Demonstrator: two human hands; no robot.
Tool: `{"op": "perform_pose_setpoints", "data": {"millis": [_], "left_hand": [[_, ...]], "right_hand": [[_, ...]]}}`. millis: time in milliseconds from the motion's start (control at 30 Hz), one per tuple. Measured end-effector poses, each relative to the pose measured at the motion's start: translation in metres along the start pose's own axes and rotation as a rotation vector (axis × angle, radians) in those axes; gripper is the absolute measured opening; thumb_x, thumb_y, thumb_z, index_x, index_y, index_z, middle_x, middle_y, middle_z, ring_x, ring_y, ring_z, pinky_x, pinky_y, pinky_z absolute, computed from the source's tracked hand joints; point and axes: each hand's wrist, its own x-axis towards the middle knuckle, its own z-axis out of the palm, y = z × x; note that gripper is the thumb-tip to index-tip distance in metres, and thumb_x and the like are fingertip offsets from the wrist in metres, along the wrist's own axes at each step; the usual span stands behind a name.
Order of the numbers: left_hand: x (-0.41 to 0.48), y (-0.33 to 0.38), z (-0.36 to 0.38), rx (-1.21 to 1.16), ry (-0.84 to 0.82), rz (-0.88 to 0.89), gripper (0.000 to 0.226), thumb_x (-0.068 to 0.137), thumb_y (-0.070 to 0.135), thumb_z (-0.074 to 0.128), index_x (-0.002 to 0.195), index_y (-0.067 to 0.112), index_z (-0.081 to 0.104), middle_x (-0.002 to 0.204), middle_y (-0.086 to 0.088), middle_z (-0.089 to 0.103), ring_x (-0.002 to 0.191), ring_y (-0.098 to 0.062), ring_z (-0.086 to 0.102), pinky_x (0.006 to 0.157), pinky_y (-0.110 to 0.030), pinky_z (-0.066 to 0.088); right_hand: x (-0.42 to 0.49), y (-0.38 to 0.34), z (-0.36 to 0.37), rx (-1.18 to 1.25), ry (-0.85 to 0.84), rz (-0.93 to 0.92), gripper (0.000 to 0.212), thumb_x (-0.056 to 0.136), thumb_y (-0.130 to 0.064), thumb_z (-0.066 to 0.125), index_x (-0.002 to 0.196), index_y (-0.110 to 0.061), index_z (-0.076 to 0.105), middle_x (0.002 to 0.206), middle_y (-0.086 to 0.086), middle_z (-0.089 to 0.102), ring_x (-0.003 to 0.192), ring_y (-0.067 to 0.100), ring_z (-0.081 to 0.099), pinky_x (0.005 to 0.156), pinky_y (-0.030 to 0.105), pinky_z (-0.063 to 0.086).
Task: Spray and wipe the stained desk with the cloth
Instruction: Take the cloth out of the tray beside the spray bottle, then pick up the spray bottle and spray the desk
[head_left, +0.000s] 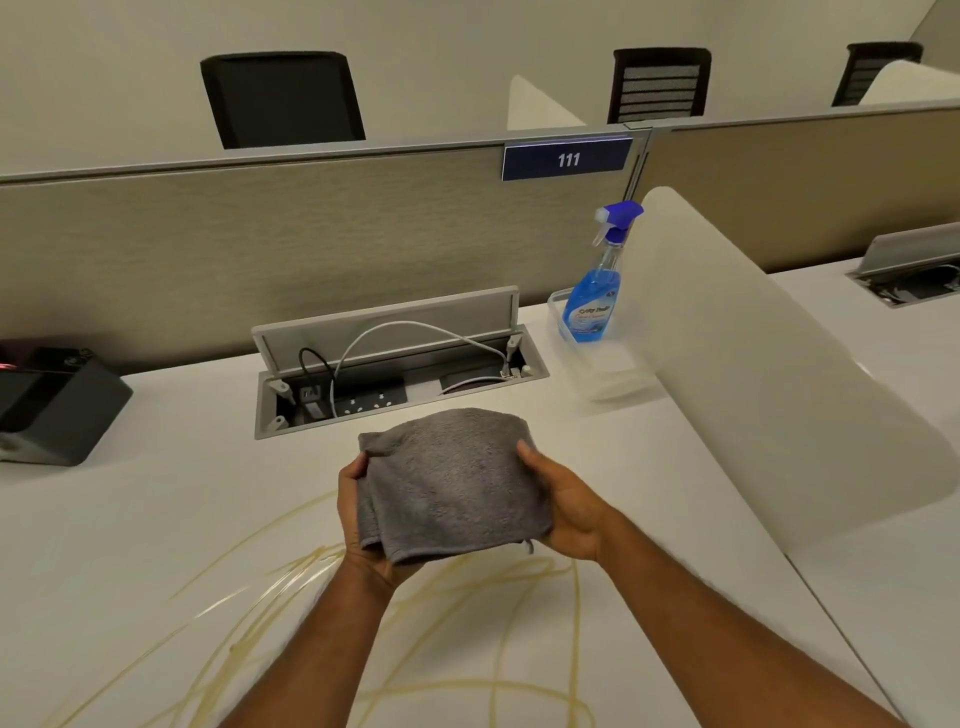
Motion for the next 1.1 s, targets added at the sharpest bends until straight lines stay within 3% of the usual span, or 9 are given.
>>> {"op": "perform_pose_setpoints", "data": {"millis": [167,267,367,433,533,633,733,867,1100], "left_hand": [[0.012,0.006,-0.004,0.144,-0.095,-0.025,0.087,0.058,0.081,0.064,0.114,0.015,0.074,0.116,-0.014,0.072,0.105,-0.035,0.069,0.087,-0.056,0.054],[0.021,0.003,-0.004,0.333,-0.042,-0.069,0.056,0.079,0.038,0.067,0.124,0.005,0.063,0.112,-0.02,0.071,0.099,-0.037,0.071,0.076,-0.047,0.059],[0.034,-0.002,0.005,0.401,0.026,-0.071,0.041,0.071,0.006,0.06,0.111,0.003,0.063,0.098,-0.018,0.075,0.085,-0.035,0.073,0.066,-0.042,0.061],[0.042,-0.003,0.01,0.348,0.054,-0.056,0.04,0.066,0.004,0.054,0.105,0.003,0.063,0.092,-0.016,0.075,0.079,-0.033,0.073,0.065,-0.043,0.061],[0.054,-0.001,0.013,0.261,0.059,-0.035,0.044,0.066,0.004,0.046,0.107,0.004,0.061,0.093,-0.016,0.075,0.08,-0.035,0.073,0.066,-0.047,0.06],[0.062,0.002,0.015,0.203,0.056,-0.016,0.047,0.066,0.005,0.043,0.109,0.004,0.06,0.094,-0.017,0.075,0.081,-0.037,0.073,0.066,-0.051,0.059],[0.066,0.005,0.016,0.191,0.049,0.013,0.047,0.067,0.007,0.044,0.11,0.005,0.061,0.096,-0.017,0.074,0.083,-0.037,0.073,0.069,-0.05,0.059],[0.068,0.008,0.016,0.181,0.054,0.034,0.044,0.067,0.009,0.045,0.107,0.007,0.062,0.091,-0.016,0.075,0.081,-0.036,0.072,0.069,-0.049,0.06],[0.063,0.004,0.006,0.163,0.083,0.052,0.042,0.068,0.007,0.043,0.104,0.007,0.063,0.093,-0.016,0.074,0.091,-0.04,0.064,0.079,-0.055,0.056]], "right_hand": [[0.015,-0.013,-0.006,-0.219,0.193,-0.184,0.029,0.084,-0.013,0.072,0.111,-0.003,0.068,0.118,0.018,0.07,0.094,0.024,0.07,0.079,0.034,0.058],[0.025,-0.024,-0.012,-0.417,0.328,-0.271,0.026,0.081,-0.011,0.078,0.104,-0.007,0.068,0.102,0.009,0.073,0.086,0.019,0.07,0.068,0.03,0.059],[0.034,-0.036,-0.022,-0.545,0.346,-0.329,0.021,0.079,-0.015,0.081,0.095,-0.017,0.069,0.094,0.001,0.073,0.083,0.013,0.07,0.061,0.021,0.055],[0.041,-0.047,-0.03,-0.643,0.37,-0.359,0.02,0.08,-0.021,0.081,0.096,-0.018,0.069,0.093,-0.003,0.072,0.085,0.012,0.069,0.064,0.017,0.054],[0.056,-0.076,-0.05,-0.667,0.541,-0.468,0.022,0.084,-0.017,0.078,0.103,-0.016,0.068,0.092,0.002,0.069,0.09,0.021,0.067,0.081,0.032,0.059],[0.071,-0.122,-0.071,-0.567,0.739,-0.62,0.022,0.087,-0.011,0.074,0.106,-0.015,0.065,0.095,0.006,0.068,0.089,0.024,0.066,0.084,0.039,0.059],[0.089,-0.172,-0.088,-0.543,0.893,-0.744,0.029,0.086,-0.012,0.075,0.111,-0.012,0.062,0.105,0.006,0.068,0.095,0.018,0.066,0.074,0.019,0.055],[0.117,-0.23,-0.098,-0.636,0.872,-0.757,0.05,0.086,-0.016,0.076,0.129,-0.013,0.05,0.117,-0.003,0.056,0.104,0.012,0.057,0.07,0.009,0.044],[0.149,-0.283,-0.114,-0.686,0.703,-0.681,0.065,0.081,-0.006,0.074,0.137,-0.01,0.04,0.129,0.008,0.056,0.11,0.023,0.059,0.091,0.038,0.052]]}}
